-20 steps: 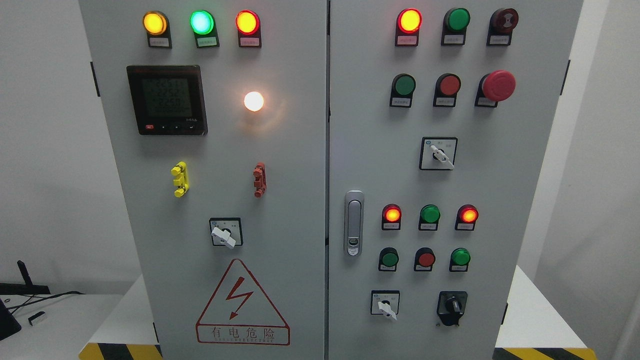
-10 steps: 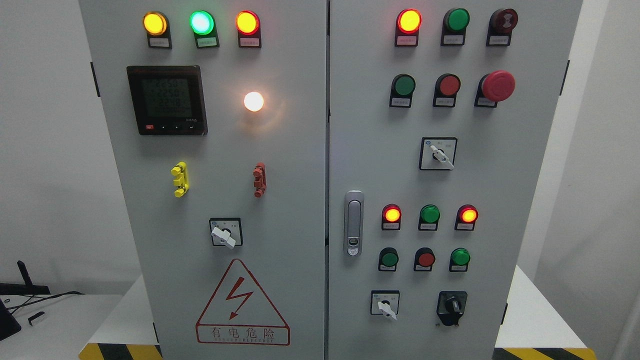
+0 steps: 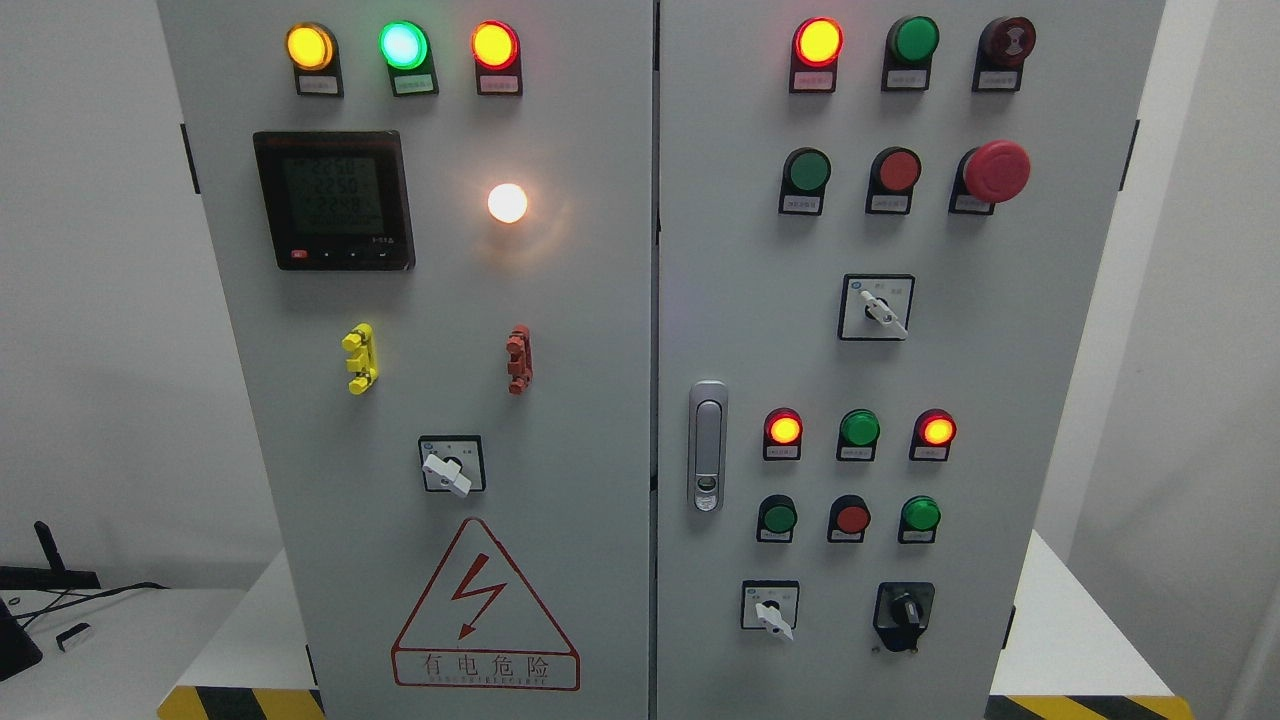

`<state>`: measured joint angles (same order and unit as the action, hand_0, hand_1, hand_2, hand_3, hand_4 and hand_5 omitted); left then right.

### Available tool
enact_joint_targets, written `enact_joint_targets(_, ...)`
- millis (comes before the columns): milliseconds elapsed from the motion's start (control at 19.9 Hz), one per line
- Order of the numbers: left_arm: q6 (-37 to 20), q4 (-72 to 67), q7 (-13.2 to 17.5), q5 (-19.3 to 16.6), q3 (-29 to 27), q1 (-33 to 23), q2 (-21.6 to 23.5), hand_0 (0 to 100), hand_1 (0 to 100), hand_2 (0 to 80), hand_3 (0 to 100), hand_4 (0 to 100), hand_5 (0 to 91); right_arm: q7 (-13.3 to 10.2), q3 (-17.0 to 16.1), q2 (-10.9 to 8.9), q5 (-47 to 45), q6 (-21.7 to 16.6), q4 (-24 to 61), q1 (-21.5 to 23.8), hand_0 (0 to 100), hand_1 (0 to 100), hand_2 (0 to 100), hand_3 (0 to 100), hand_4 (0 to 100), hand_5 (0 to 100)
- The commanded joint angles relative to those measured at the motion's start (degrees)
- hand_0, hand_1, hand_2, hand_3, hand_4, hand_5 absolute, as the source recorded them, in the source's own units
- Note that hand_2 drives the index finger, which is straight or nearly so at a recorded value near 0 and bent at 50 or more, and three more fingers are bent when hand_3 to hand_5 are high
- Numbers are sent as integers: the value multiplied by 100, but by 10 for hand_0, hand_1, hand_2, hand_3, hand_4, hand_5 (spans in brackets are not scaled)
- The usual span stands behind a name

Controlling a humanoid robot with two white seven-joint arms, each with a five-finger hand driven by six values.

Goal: Trip black knob to open circuit

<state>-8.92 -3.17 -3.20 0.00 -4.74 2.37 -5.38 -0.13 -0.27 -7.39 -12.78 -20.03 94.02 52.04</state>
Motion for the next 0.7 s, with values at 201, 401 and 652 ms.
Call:
enact_joint_targets(201,-5,0,4,-176,0,0,-7,120,389,0,0,0,0,-233,-430,-439,-190,728,1022,-1265,118,454,335,524,462,395)
enact_joint_targets(401,-5,0,4,-176,0,0,2,120,389,0,0,0,0,-312,-482,-281,-190,1123,1040,-1845,123,451,338,525,462,400)
enact_joint_targets(652,-5,0,4,-176,0,0,2,120,389,0,0,0,0,-312,-527,-140,-190,1738,1084,-2662,131,452,346,534,466,404)
